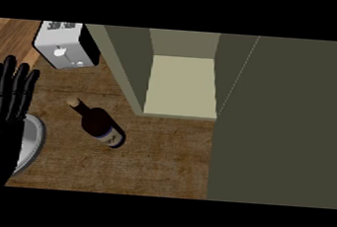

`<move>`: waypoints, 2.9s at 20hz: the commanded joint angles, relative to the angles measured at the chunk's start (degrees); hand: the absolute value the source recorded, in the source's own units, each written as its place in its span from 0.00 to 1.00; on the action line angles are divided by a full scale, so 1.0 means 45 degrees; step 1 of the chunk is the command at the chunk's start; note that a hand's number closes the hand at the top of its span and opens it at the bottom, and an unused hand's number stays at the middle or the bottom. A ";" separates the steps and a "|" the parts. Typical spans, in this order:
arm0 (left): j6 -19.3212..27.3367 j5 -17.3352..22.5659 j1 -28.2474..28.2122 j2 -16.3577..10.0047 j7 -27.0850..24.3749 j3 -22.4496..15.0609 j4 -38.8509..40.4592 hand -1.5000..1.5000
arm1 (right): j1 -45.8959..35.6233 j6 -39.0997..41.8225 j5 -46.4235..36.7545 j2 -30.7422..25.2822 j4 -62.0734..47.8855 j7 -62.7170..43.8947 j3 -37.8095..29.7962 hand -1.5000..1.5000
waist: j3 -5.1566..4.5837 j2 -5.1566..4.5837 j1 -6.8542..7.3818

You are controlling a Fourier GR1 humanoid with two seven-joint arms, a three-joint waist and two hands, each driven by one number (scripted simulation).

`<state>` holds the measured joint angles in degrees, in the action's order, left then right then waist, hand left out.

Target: Pick up the wine, place it into the cabinet and close the cabinet

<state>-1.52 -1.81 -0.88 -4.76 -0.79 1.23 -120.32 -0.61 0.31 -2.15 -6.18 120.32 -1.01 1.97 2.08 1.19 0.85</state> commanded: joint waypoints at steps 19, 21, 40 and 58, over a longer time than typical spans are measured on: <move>0.0351 0.5163 0.4452 0.1043 0.9356 -0.3953 -0.1826 0.00 | 0.3826 0.2020 0.3412 -0.0811 0.5956 -0.3541 0.2103 0.00 | -0.0453 -0.0199 -0.0269; -0.0076 0.5856 0.4494 0.0562 0.9989 -0.2993 -0.2176 0.00 | 0.4432 0.1876 0.2552 -0.0548 0.6409 -0.3440 0.2938 0.00 | -0.0458 -0.0206 -0.0293; 0.3342 0.3347 0.6097 0.0724 1.3582 -0.4201 -0.5216 0.00 | 0.3570 0.0711 0.2025 -0.0479 0.7343 -0.5309 0.3606 0.00 | -0.0457 -0.0170 -0.0184; 0.1991 0.5140 0.6485 -0.0995 1.3238 -0.0321 -0.3838 0.00 | 0.3141 0.0422 0.2173 -0.0857 0.8165 -0.6163 0.3707 0.00 | -0.0466 -0.0206 -0.0326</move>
<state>8.65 16.72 26.97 -7.22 56.95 -4.87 -135.95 10.54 2.49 5.46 -8.97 144.28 -24.47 18.75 -0.05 0.24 -0.49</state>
